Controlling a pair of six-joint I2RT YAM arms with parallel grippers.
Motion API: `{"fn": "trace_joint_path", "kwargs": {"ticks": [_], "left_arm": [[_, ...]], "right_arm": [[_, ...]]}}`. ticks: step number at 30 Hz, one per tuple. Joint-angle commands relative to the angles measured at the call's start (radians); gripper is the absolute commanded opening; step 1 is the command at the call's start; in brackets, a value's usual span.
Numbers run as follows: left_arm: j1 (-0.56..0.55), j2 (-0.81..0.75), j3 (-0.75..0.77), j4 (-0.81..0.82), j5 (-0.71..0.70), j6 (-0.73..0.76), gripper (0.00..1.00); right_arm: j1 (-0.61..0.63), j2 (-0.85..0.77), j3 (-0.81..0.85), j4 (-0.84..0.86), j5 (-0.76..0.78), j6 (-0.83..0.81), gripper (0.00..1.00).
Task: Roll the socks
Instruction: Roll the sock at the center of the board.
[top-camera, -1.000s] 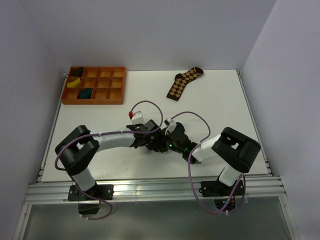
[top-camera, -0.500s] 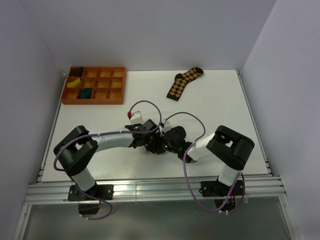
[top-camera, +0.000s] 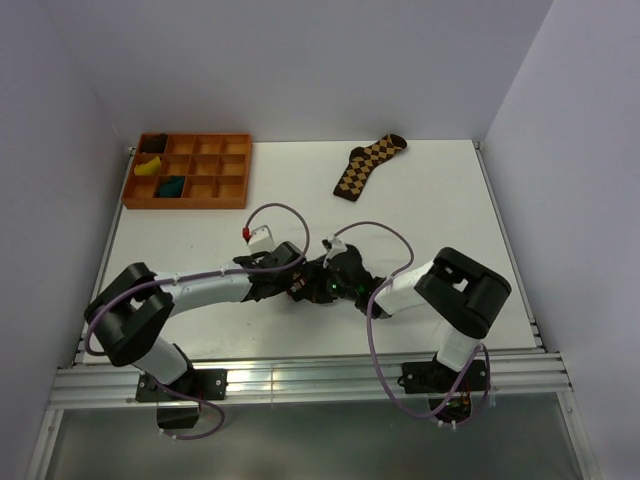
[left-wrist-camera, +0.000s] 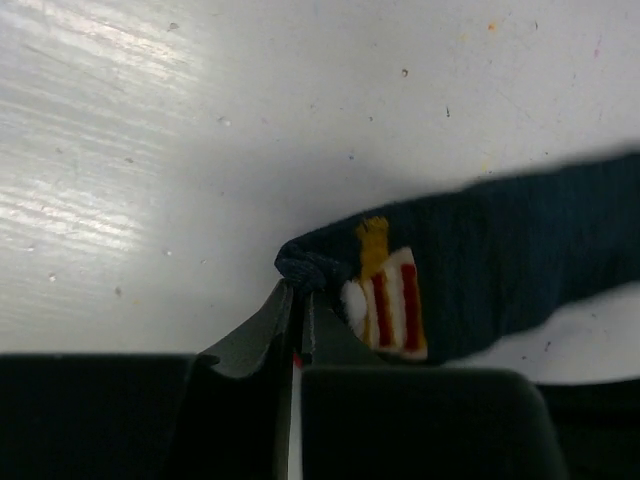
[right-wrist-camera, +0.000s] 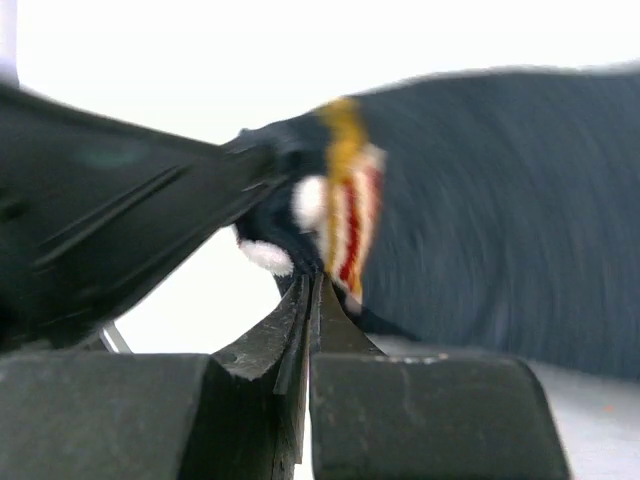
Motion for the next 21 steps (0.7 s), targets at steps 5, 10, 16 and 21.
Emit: {"fn": "trace_joint_path", "kwargs": {"ticks": [5, 10, 16, 21], "left_arm": [[0.039, -0.146, -0.081, 0.047, 0.088, -0.025, 0.16], [0.039, -0.22, -0.165, 0.143, 0.136, -0.05, 0.42], [0.055, -0.321, -0.272, 0.223, 0.133, -0.099, 0.57], [0.093, -0.392, -0.383, 0.394, 0.139, -0.096, 0.57]], "right_arm": [[-0.137, 0.014, -0.035, -0.089, -0.089, 0.032, 0.0], [-0.155, 0.041, -0.003, -0.138, -0.134, 0.006, 0.0], [-0.158, 0.063, 0.052, -0.201, -0.148, -0.032, 0.0], [-0.155, 0.075, 0.068, -0.209, -0.169, -0.031, 0.0]]}}
